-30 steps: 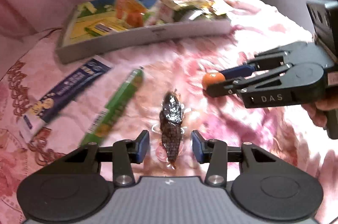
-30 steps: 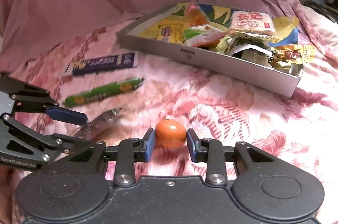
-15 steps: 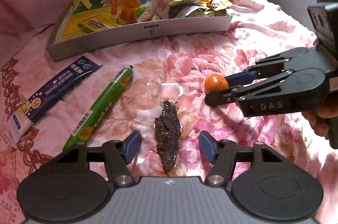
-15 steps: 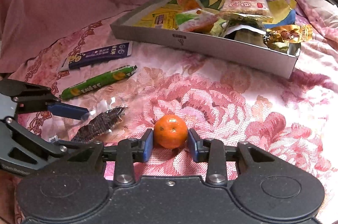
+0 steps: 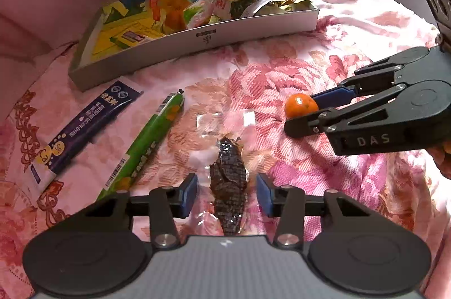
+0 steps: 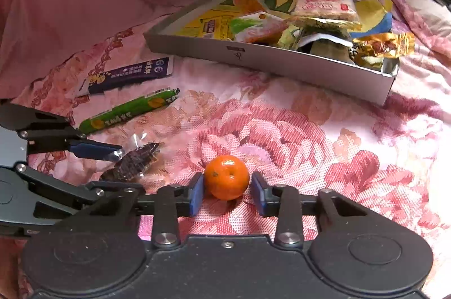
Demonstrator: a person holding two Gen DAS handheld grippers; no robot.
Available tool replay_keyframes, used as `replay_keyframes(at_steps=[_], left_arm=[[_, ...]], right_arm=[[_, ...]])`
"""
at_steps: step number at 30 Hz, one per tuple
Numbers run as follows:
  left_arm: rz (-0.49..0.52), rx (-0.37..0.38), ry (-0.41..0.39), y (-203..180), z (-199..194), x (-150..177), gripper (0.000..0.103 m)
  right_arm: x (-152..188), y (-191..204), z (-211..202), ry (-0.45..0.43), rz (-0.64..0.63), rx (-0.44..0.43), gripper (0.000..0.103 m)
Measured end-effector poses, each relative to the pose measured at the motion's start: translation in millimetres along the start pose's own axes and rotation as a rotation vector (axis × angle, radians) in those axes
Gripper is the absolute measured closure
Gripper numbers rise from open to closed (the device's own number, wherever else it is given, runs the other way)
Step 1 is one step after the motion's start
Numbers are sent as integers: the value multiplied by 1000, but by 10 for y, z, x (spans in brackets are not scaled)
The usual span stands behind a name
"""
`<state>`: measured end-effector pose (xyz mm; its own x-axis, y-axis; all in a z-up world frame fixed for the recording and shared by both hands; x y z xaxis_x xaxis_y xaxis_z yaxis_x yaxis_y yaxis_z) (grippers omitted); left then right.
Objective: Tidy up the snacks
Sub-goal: 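Lift the tangerine and jerky packet and carry both over the box lid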
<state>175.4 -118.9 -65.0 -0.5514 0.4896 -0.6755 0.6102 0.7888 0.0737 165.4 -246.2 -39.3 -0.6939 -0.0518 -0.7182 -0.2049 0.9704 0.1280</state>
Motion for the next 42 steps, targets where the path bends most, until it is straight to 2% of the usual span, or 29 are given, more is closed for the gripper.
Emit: replay_keyframes(at_steps=[7, 15, 20, 27, 34, 42], left_arm=[[-7, -12, -29, -55, -120, -102, 55], [14, -54, -102, -33, -241, -319, 55], [-42, -113, -177, 139, -278, -555, 55], [-175, -204, -266, 486, -191, -1027, 55], [-249, -332, -326, 789, 155, -1493, 55], [-331, -383, -365, 932, 648, -1700, 55]], right_arm=[[-25, -10, -87, -53, 0, 14, 68], [-130, -117, -302, -193, 66, 23, 68], [-223, -154, -396, -310, 58, 47, 68], [-457, -155, -282, -488, -57, 88, 68], [-685, -269, 74, -530, -59, 109, 68], [-713, -236, 383, -507, -126, 135, 68]])
Point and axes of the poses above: each gripper's, at about its wrist camera, not at the fingertips, and z roughly the way its jaws point, y to its left, x to its underside, the point moved 1 cm from there along z, roughly the way its jaws point, and after that the axes turned 9 degrees about -y, right-handed, at the moved point
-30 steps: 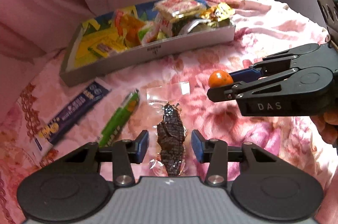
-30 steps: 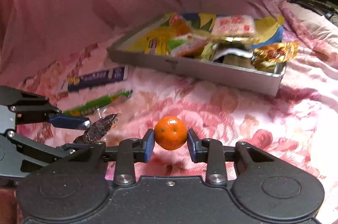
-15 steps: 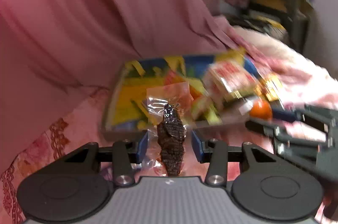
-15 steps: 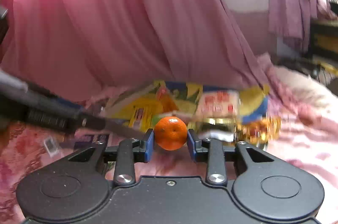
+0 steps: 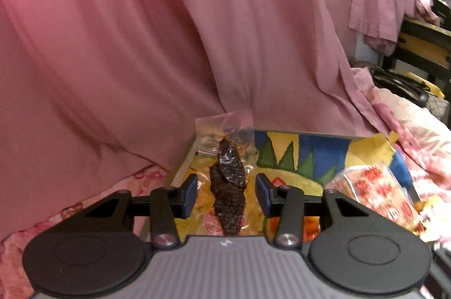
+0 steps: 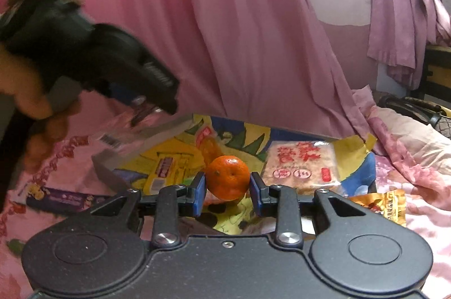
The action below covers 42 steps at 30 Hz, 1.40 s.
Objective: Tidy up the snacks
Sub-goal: 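Lift the tangerine and jerky packet and carry both over the box lid, then lower the tangerine and jerky packet into the box lid and open both grippers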
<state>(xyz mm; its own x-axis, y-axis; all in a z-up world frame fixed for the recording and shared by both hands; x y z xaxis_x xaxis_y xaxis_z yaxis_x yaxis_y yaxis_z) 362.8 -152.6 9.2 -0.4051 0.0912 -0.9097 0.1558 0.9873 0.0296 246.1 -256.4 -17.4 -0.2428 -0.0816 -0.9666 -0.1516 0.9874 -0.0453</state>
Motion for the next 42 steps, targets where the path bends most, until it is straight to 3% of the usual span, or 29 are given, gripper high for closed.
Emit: replay_keyframes(at_steps=[10, 28, 38, 42], left_arm=[[-7, 0, 46, -171, 340, 250, 55], [-52, -19, 107, -74, 353, 396, 53], [-88, -23, 86, 32, 65, 334, 17], [-130, -66, 55, 162, -177, 314, 6]], right_arm=[[76, 92, 110, 72, -25, -2, 68], [92, -72, 231, 135, 82, 17, 64], [10, -173, 203, 120, 140, 22, 48], [-103, -223, 68, 57, 181, 36, 28]])
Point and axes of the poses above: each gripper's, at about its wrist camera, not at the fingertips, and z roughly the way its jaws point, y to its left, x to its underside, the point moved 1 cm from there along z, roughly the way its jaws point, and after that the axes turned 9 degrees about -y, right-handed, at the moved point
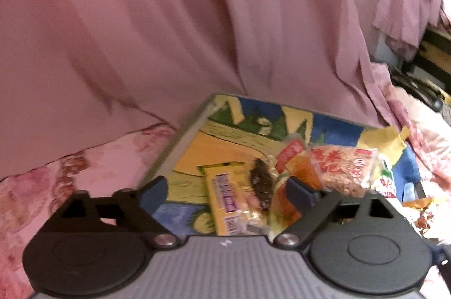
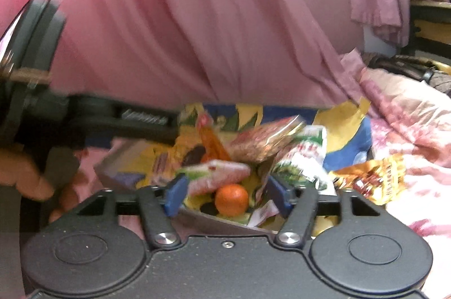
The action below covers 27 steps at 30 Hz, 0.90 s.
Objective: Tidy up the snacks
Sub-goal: 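Lower the tangerine and jerky packet into the box lid and open both grippers, then withdraw both open tools from the box lid back toward the remaining snacks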
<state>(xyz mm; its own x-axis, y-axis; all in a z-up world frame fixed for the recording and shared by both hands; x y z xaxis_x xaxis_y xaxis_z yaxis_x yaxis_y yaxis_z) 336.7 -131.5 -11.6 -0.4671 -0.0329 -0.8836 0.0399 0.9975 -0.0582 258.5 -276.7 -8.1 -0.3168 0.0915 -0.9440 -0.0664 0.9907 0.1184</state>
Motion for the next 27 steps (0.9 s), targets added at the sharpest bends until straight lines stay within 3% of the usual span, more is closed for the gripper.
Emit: replay_keyframes(at_steps=[6, 14, 21, 27], left_arm=[[-22, -46, -52, 265, -386, -71, 1], [-59, -85, -100, 614, -1056, 14, 1], [-48, -100, -108, 848, -1594, 232, 1], [-5, -87, -93, 953, -1832, 444, 1]], right_arm=[[-150, -43, -283, -97, 34, 20, 15], [-196, 86, -676, -136, 20, 9, 1], [-170, 348, -1069, -166, -12, -10, 1], [-38, 553, -1343, -150, -58, -39, 1]])
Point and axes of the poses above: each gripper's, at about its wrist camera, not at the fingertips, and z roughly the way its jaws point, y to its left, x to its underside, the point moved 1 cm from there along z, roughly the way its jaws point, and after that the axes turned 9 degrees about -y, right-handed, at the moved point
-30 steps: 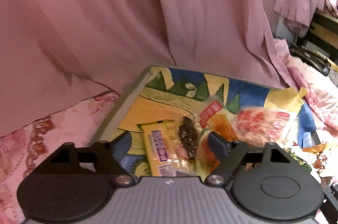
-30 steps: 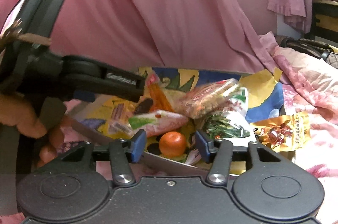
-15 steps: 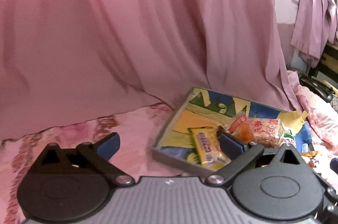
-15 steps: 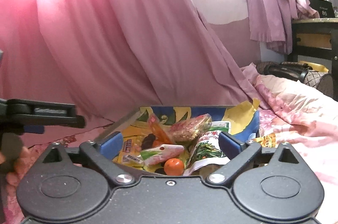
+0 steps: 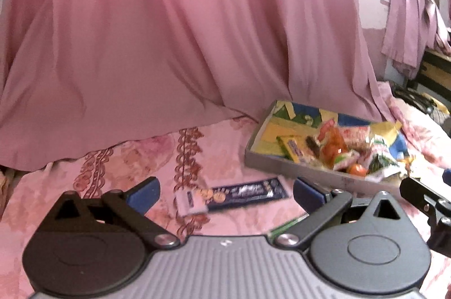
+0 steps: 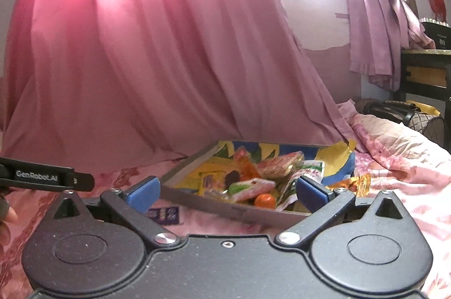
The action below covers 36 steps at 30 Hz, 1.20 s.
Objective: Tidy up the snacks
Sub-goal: 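Withdraw both open tools from the box lid back toward the remaining snacks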
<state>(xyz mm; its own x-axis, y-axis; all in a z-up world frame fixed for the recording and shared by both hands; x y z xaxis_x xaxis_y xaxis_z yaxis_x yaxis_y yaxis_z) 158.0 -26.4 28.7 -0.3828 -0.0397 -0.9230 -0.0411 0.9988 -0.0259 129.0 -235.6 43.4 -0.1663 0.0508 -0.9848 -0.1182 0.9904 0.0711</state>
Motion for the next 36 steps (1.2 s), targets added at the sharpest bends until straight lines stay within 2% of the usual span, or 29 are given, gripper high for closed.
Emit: replay_keyframes(at_steps=[9, 20, 26, 33, 36], left_arm=[[58, 43, 28, 188, -156, 255, 1], [47, 19, 95, 446, -131, 483, 1], [50, -4, 132, 447, -107, 473, 1], [169, -46, 220, 333, -162, 348, 1], [185, -75, 240, 334, -216, 223, 0]], right_arm=[[149, 222, -317, 55, 3, -4, 1], [356, 352, -395, 142, -1, 11, 1], [401, 344, -337, 180, 6, 12, 1], [479, 329, -277, 263, 61, -21, 1], [487, 323, -272, 279, 83, -26, 1]])
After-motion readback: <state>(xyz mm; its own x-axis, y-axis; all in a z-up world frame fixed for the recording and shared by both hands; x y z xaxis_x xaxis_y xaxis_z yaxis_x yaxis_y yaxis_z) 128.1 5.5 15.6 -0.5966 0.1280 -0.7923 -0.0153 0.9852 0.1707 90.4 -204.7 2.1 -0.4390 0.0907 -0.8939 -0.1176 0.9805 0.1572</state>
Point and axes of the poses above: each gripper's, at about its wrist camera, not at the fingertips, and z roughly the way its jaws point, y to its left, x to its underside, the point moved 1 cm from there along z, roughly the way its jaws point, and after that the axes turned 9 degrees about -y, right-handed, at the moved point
